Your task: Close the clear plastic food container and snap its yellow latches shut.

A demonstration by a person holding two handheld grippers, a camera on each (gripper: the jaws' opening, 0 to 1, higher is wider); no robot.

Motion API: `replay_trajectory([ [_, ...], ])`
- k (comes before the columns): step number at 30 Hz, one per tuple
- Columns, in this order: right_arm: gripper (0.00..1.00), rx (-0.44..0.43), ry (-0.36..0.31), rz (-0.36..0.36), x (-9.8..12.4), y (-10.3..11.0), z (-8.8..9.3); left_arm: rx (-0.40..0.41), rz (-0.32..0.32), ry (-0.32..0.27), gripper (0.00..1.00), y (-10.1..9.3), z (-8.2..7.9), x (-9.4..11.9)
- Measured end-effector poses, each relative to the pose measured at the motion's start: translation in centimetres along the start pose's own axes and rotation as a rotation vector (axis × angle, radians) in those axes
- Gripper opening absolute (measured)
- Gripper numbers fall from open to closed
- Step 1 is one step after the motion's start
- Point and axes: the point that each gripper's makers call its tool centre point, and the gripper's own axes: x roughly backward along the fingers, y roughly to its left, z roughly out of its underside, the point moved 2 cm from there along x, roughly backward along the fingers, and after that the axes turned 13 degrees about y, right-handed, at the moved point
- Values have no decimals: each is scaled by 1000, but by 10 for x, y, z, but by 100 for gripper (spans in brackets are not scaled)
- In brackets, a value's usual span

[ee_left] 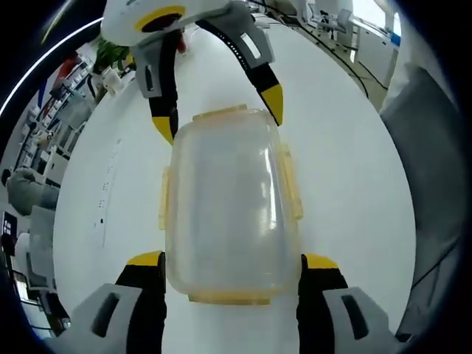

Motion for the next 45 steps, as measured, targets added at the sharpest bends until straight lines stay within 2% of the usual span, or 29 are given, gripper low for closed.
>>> replay_trajectory([
  [3,71,4,-10,3,-1,-7,-2,2,-2,0,69,5,3,-1],
  [8,71,8,11,15,-1,-22,-4,-5,3,9,69,20,4,-4],
  [11,72,31,17,20,-2,-29,-4,29,46,17,72,24,6,-10],
  [13,72,31,27,24,-3,-36,-4,-5,25,7,72,33,7,-11],
  [17,72,16,4,37,-3,-46,-5,-19,11,31,72,45,10,-16],
  [24,73,14,6,69,-4,-60,-3,-35,10,46,72,65,12,-21],
  [31,73,10,8,83,-5,-65,-4,-45,4,44,72,71,13,-22],
  [37,73,-19,3,107,-4,-66,-4,-72,-55,58,69,74,12,-18],
  [38,73,-14,-3,114,-3,-66,-3,-55,-57,54,68,73,11,-17],
  [39,73,-19,-19,128,-2,-66,-4,-23,-42,14,67,69,5,-14],
  [41,79,-98,-87,131,1,-66,-12,11,-31,2,71,68,2,-11],
  [43,100,-141,-172,112,7,-65,-22,63,-79,29,81,74,4,-9],
  [45,95,-132,-179,131,14,-65,-21,95,-106,25,94,75,2,-7],
])
